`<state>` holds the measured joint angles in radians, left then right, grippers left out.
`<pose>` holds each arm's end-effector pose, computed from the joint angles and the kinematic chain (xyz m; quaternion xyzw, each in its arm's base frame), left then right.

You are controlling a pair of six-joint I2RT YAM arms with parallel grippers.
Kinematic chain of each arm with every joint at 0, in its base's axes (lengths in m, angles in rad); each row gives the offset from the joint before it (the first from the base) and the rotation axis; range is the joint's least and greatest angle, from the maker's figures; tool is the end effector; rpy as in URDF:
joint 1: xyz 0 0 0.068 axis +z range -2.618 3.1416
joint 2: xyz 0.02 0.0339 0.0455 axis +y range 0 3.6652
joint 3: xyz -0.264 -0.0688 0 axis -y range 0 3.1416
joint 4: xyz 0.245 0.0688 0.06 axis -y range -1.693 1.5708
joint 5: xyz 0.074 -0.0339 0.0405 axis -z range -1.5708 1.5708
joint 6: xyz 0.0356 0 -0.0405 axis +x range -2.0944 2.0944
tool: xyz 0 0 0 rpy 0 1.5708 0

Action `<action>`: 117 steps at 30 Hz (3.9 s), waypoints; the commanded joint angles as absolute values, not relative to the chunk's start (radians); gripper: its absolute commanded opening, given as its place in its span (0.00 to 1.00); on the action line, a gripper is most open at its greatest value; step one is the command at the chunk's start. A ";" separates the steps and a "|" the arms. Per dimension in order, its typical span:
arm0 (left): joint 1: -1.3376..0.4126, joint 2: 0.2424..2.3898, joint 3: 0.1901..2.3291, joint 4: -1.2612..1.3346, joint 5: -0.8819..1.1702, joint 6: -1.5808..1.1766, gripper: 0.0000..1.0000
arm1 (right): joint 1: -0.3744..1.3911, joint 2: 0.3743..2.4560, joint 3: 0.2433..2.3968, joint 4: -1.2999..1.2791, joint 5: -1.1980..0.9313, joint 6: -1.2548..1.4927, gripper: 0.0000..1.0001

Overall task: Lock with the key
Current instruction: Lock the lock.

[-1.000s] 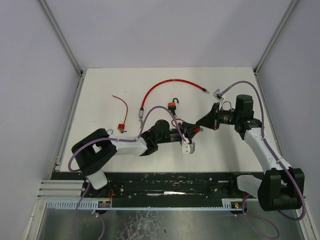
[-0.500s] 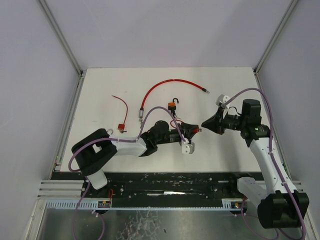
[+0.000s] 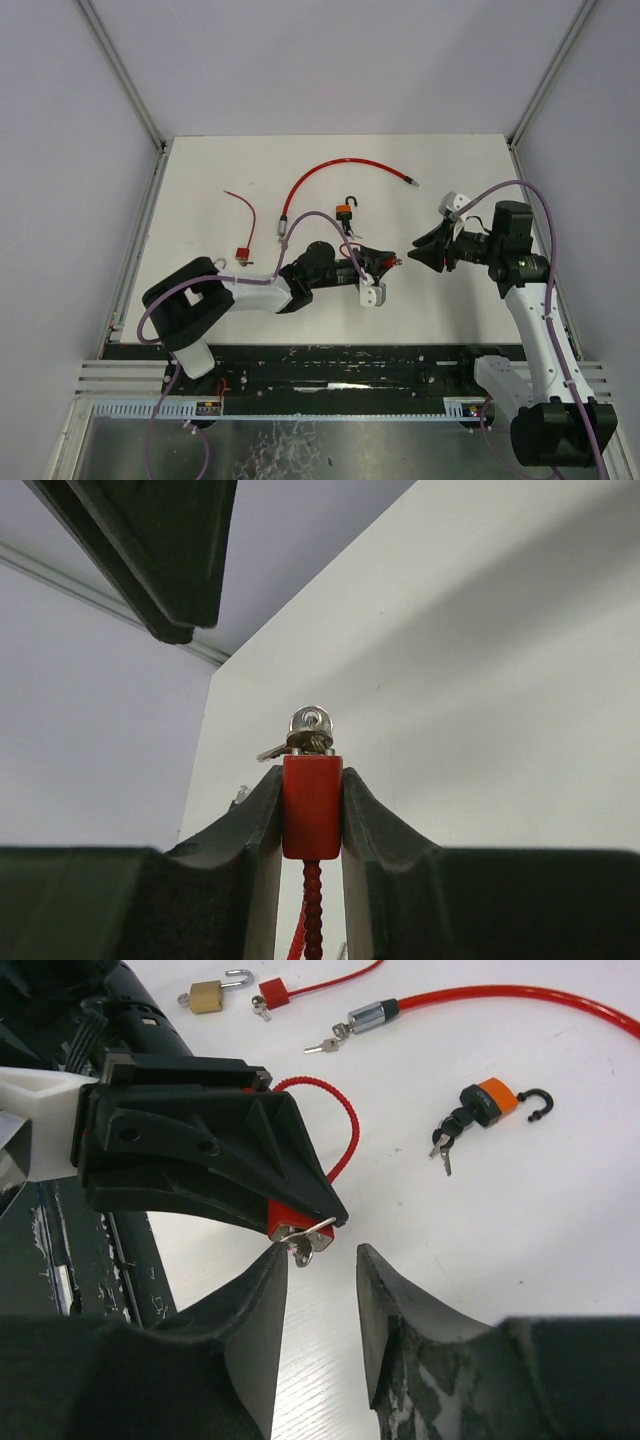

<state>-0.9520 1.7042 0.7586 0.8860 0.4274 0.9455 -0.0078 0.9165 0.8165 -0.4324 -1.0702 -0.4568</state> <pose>0.1929 -0.2964 0.2053 0.6628 0.2963 -0.1565 0.6696 0.1878 0.0298 0.3120 -0.4129 0.6718 0.3326 0.5173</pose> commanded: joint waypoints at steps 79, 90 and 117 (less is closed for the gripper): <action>-0.733 1.749 0.826 1.580 0.590 -0.290 0.00 | 0.204 0.992 0.698 0.040 -1.059 -0.271 0.55; -0.706 1.622 0.706 1.229 0.673 0.359 0.00 | 0.034 0.964 0.830 -0.232 -1.274 -0.349 0.66; -0.832 1.609 0.716 0.967 0.606 0.778 0.00 | 0.150 1.140 0.812 -0.130 -1.137 -0.107 0.38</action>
